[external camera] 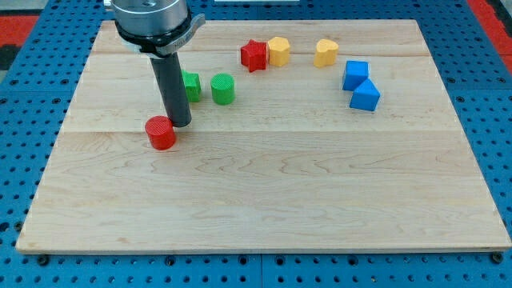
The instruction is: Push the blue triangle towards the center of the board
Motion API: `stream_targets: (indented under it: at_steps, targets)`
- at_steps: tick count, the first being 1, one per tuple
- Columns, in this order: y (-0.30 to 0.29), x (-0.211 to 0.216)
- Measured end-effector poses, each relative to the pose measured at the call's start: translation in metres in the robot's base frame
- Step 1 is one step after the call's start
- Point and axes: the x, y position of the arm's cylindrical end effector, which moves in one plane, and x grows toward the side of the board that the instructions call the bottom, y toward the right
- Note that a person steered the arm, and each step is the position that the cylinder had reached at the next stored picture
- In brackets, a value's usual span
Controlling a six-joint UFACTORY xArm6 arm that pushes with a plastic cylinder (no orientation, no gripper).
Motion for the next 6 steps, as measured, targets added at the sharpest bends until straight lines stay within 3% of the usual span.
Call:
stream_targets:
  at_steps: [2, 3, 5, 6]
  targets:
    - [0.289, 0.035]
    - [0.341, 0.012]
    - [0.294, -0.050]
    - [0.249, -0.055]
